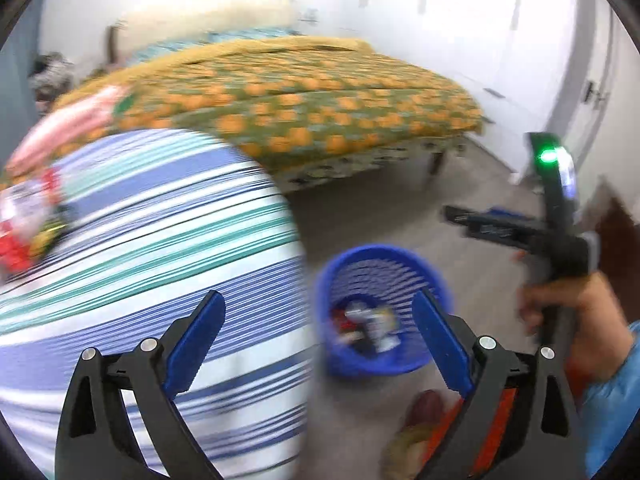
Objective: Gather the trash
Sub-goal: 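Carry stick snack and yellow bag to the wastebasket and open both tools, then return both tools to the table and grasp the gold wrapper with left tool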
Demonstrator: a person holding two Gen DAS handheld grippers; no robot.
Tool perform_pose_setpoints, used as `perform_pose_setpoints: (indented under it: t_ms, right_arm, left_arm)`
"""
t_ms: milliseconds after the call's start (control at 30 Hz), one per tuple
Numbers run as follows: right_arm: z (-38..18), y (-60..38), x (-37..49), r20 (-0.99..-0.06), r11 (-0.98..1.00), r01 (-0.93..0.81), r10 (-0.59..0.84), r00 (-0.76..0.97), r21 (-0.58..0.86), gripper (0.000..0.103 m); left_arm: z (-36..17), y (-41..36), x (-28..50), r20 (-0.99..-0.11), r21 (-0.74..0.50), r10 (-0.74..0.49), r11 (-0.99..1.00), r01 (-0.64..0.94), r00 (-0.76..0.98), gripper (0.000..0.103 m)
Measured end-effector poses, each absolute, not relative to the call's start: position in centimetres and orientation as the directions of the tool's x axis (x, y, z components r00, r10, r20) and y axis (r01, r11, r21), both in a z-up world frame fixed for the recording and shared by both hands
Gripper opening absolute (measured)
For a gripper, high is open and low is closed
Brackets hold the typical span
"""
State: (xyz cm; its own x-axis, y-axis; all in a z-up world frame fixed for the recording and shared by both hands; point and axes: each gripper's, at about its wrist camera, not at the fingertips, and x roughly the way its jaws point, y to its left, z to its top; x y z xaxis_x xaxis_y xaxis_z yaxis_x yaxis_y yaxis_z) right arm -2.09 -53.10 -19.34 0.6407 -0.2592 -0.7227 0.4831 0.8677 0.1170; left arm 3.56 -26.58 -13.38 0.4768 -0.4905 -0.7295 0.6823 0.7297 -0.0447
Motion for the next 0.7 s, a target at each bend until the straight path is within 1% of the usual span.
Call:
perform_pose_setpoints:
  t_ms: [67, 100, 167, 300, 467, 533, 600, 700]
  right_arm:
    - [-18.8, -49.9, -1.5, -0.706, 0.9, 0.433, -0.279, 0.651, 0.043, 0.094]
    - [-18.6, -48.6, -1.2, -0.701, 0.91, 0.414, -0.278, 0.657, 0.028, 0.094]
    - [-17.9, -44.5, -0.3, -0.69, 0.941, 0.337, -0.223, 0.689, 0.033, 0.094]
    - [-16.3, -35.1, 2.5, -0.685, 0.988, 0.137, -0.054, 0.726, 0.067, 0.094]
    - [-15.5, -26.0, 7.4, -0.716, 0.996, -0.046, 0.082, 0.693, 0.07, 0.094]
    - [-16.0, -23.2, 9.5, -0.734, 0.994, -0.092, 0.1, 0.672, 0.051, 0.094]
    - [-16.9, -20.9, 11.6, -0.754, 0.994, -0.11, 0.082, 0.651, 0.013, 0.094]
    - [-18.0, -19.2, 12.8, -0.772, 0.992, -0.125, 0.074, 0.631, -0.008, 0.094]
  left_arm:
    - [-13.6, -22.5, 4.1, -0.738, 0.01, -0.415, 0.782, 0.623, 0.533, 0.093]
    - [-13.8, -21.1, 4.4, -0.741, 0.017, -0.393, 0.8, 0.6, 0.545, 0.093]
    - [-14.1, -17.3, 5.3, -0.751, 0.019, -0.342, 0.844, 0.536, 0.565, 0.093]
    - [-14.4, -10.2, 7.2, -0.763, 0.017, -0.263, 0.905, 0.426, 0.591, 0.093]
    - [-13.5, -3.3, 10.1, -0.752, 0.049, -0.179, 0.945, 0.325, 0.635, 0.093]
    - [-13.2, -1.9, 11.5, -0.748, 0.055, -0.159, 0.952, 0.3, 0.644, 0.093]
    - [-13.0, -0.4, 13.4, -0.745, 0.066, -0.133, 0.96, 0.271, 0.654, 0.093]
    - [-13.1, 1.1, 17.3, -0.749, 0.074, -0.094, 0.972, 0.224, 0.656, 0.093]
